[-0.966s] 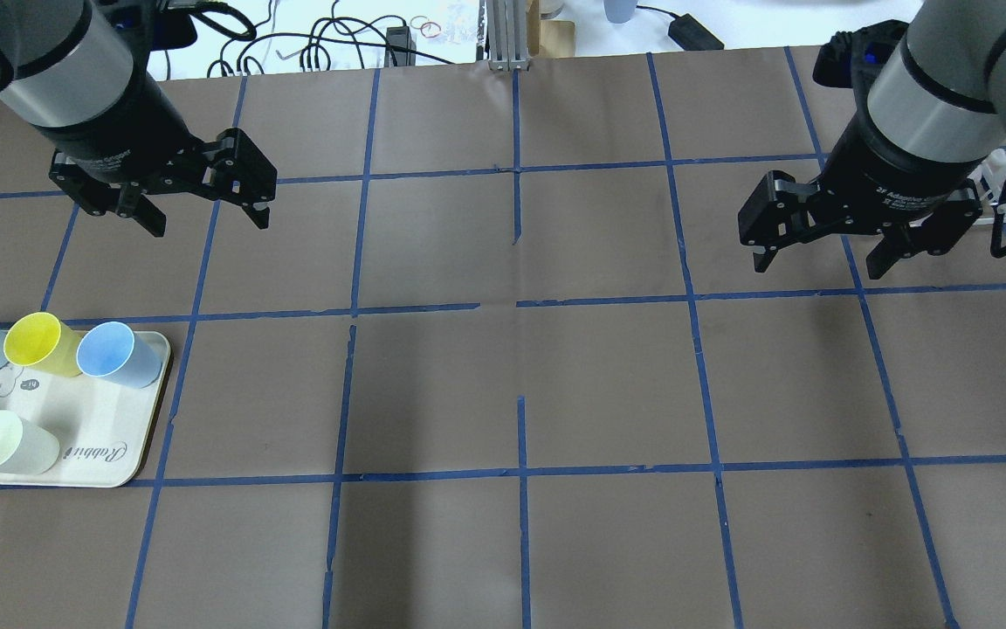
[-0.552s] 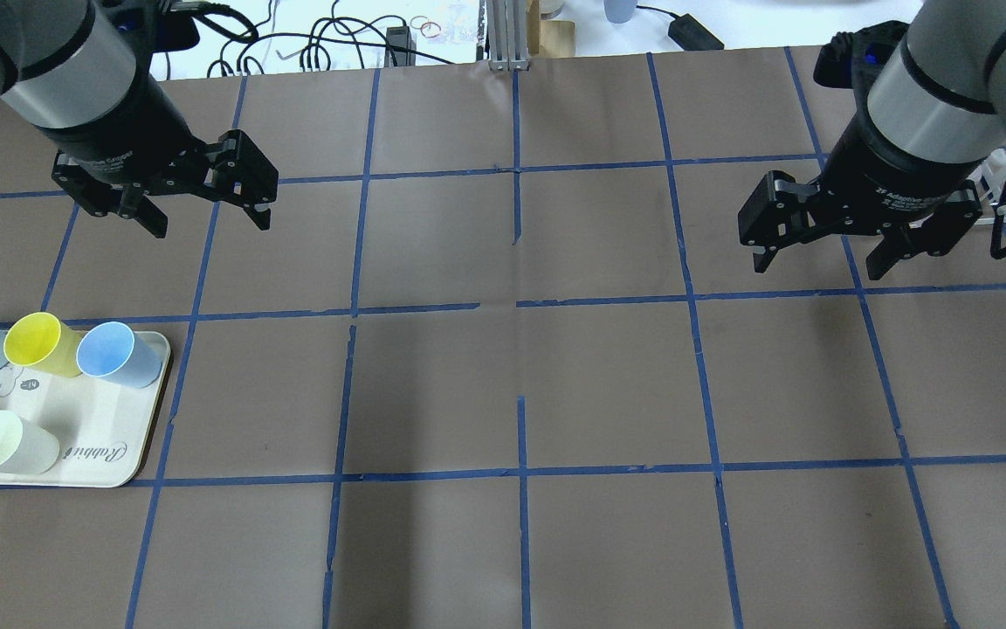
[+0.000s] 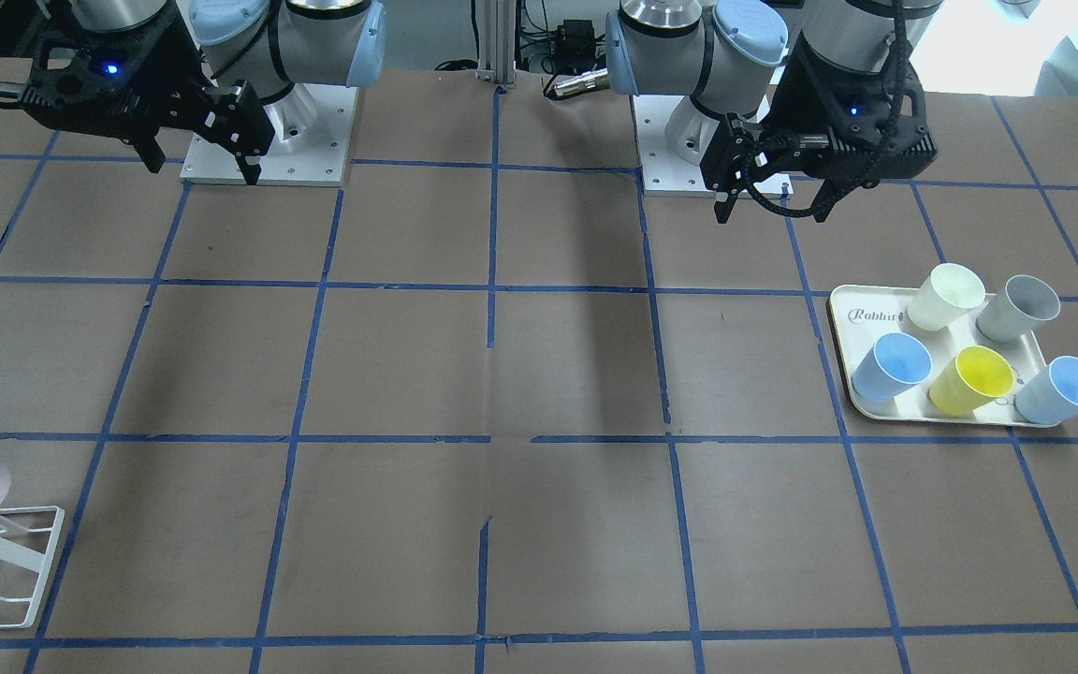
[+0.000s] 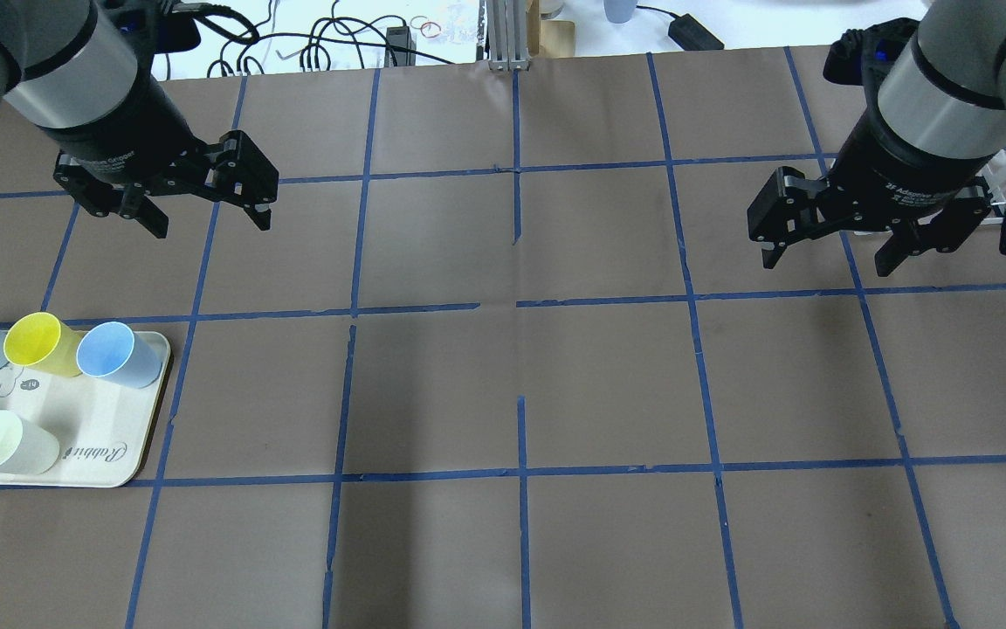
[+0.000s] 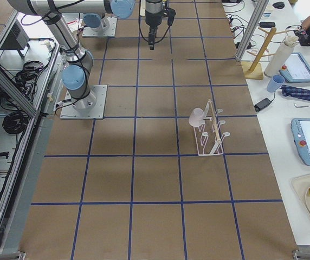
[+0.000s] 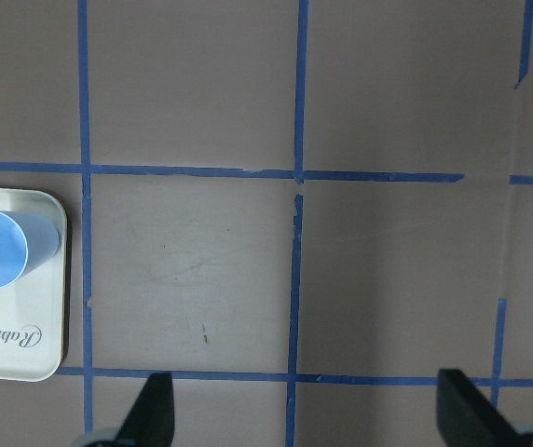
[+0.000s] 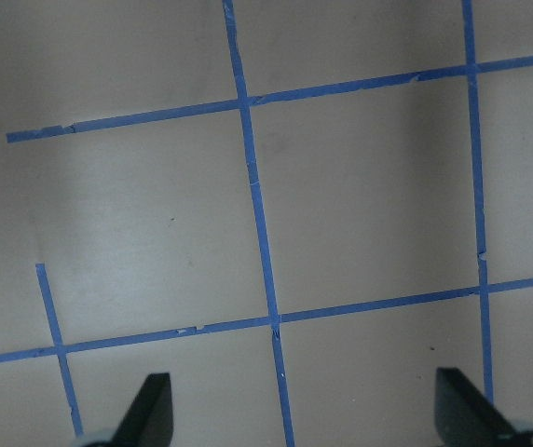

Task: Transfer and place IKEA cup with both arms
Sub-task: 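Move the right gripper over the pink cup in the white wire rack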

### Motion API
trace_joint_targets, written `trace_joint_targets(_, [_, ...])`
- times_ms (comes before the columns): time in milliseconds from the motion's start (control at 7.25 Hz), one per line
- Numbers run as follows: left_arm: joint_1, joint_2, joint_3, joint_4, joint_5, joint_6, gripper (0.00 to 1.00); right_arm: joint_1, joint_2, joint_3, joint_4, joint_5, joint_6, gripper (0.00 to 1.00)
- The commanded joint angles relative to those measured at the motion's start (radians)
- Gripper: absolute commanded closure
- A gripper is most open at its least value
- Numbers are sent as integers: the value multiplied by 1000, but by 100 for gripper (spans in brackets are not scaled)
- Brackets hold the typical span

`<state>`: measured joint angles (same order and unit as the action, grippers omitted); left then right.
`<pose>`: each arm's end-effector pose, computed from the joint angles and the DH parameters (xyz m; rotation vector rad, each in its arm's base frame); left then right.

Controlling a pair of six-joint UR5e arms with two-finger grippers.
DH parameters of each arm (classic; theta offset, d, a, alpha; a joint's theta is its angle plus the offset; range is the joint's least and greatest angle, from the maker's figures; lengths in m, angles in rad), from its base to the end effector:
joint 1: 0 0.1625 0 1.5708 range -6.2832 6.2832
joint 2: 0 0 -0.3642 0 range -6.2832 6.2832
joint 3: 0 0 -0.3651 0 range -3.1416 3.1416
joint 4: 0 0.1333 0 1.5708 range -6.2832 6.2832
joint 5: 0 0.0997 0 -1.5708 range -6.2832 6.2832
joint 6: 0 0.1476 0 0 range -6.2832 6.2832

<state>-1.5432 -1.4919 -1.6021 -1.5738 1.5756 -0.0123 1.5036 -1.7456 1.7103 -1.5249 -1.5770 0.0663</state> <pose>-0.1203 -0.4457 0.3999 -0.0627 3.1350 -0.0699 0.1053 -0.4076 0.3854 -0.2091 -3.1284 -0.0166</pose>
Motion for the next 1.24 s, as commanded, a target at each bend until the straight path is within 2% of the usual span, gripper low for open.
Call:
trace_joint_targets(0, [0, 2, 1, 0, 0, 0, 0, -67, 17, 0, -14, 5, -109, 0])
trace_joint_targets(276, [0, 2, 1, -2, 0, 0, 0, -187, 49, -1, -39, 14, -288, 0])
trace_joint_targets(552, [0, 1, 1, 0, 0, 0, 0, -268, 96, -1, -179, 8, -496, 0])
trace_joint_targets(690, [0, 1, 1, 0, 1, 0, 0, -320, 121, -3, -188, 18, -581, 0])
trace_joint_targets(1103, [2, -1, 1, 0, 1, 0, 0, -432, 236, -11, -339, 34, -820, 0])
